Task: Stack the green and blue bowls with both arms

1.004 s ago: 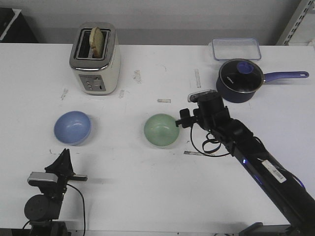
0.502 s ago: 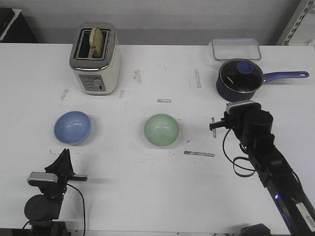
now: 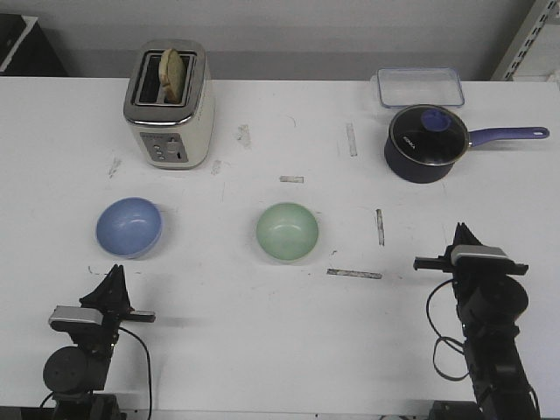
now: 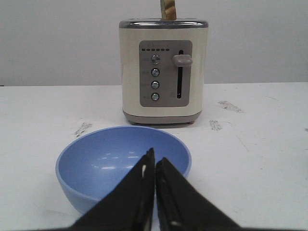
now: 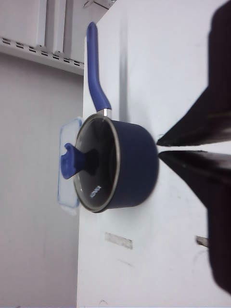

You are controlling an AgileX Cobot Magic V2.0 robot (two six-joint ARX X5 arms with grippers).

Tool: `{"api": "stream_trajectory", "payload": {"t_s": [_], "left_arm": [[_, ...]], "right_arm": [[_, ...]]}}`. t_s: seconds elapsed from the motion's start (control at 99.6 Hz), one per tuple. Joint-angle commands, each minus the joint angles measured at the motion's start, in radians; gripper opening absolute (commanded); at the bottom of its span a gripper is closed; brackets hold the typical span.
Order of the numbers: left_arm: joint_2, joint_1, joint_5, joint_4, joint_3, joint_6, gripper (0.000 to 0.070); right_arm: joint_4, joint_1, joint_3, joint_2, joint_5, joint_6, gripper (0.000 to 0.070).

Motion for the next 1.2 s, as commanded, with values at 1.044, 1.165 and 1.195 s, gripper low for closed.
{"api": "stream_trajectory", "payload": {"t_s": [1.044, 1.165, 1.195], "left_arm": [[-0.002, 0.002, -0.005, 0.011, -0.022, 0.006, 0.0003], [-0.002, 0.002, -0.005, 0.012, -0.022, 0.006, 0.0003], [-0.002, 0.002, -0.005, 0.011, -0.022, 0.005, 0.0003]], "right_arm": [[-0.153, 0.018, -0.122, -0.516, -0.032, 0.042, 0.0010], [-0.153, 0.017, -0.122, -0.516, -0.032, 0.042, 0.0010], [-0.153, 0.017, -0.122, -0.516, -0.032, 0.042, 0.0010]]}}
